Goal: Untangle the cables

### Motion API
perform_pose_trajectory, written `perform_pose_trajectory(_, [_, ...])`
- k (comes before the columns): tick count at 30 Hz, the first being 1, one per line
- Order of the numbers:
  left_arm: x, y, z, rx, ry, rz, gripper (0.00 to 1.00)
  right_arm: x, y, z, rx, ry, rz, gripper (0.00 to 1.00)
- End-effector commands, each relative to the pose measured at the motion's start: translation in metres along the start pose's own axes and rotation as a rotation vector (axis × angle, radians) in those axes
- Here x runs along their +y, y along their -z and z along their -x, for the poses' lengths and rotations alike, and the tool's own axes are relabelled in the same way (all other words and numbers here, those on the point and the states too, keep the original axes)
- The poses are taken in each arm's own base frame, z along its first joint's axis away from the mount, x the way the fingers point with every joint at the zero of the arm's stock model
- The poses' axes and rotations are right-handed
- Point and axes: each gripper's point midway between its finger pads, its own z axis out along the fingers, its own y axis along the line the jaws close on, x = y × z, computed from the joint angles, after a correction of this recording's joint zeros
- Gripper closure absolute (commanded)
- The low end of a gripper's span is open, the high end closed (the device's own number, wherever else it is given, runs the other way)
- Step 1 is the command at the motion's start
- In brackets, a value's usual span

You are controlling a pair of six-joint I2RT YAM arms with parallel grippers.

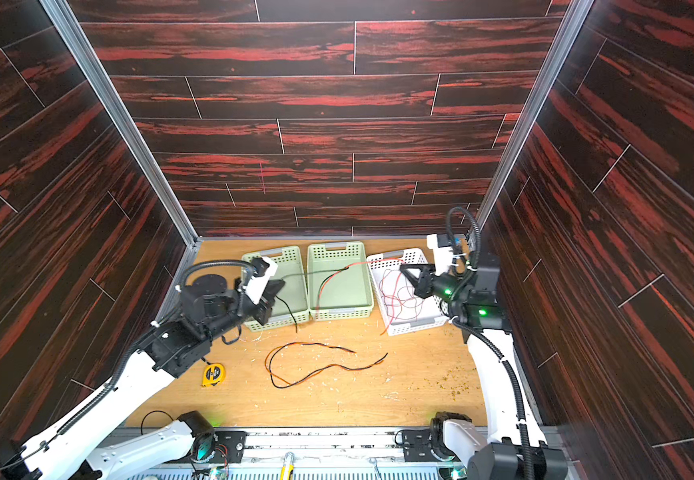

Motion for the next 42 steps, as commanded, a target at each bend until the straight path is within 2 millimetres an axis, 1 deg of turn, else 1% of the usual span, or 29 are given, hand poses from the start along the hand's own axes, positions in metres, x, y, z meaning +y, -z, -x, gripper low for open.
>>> perform_pose_trajectory(1, [0.026,0.020,0.022,-0.053,-0.003,0.109,1.00,-0.008,0.012,0.010,-0.025,-0.023,-0.040,1.00])
perform_pose_trajectory(7, [0.057,0.026,0.027,-0.056,0.012,0.224,1.00,-0.038,0.024,0.012,-0.060,-0.092,-0.101,1.00])
perform_pose_trajectory(13, [0.096,0.035,0.029,-0.070,0.069,0.343,1.00,-0.057,0.038,0.017,-0.101,-0.127,-0.148,1.00])
perform_pose_trajectory(19, [0.128,0.042,0.033,-0.086,0.118,0.415,1.00,-0.065,0.049,0.025,-0.136,-0.137,-0.177,1.00])
perform_pose_trajectory(22, [0.149,0.047,0.032,-0.087,0.149,0.466,1.00,-0.071,0.056,0.030,-0.158,-0.155,-0.200,1.00])
perform_pose_trajectory(26, [0.173,0.056,0.037,-0.113,0.199,0.516,1.00,-0.076,0.066,0.036,-0.189,-0.170,-0.228,1.00])
perform_pose_trajectory(31, [0.192,0.065,0.047,-0.149,0.221,0.544,1.00,-0.079,0.074,0.040,-0.208,-0.170,-0.251,1.00])
perform_pose_trajectory(37, [0.220,0.073,0.054,-0.171,0.263,0.586,1.00,-0.085,0.082,0.041,-0.225,-0.183,-0.277,1.00])
perform_pose_trajectory(42, [0.233,0.075,0.060,-0.213,0.308,0.574,1.00,-0.090,0.085,0.038,-0.232,-0.194,-0.288,1.00])
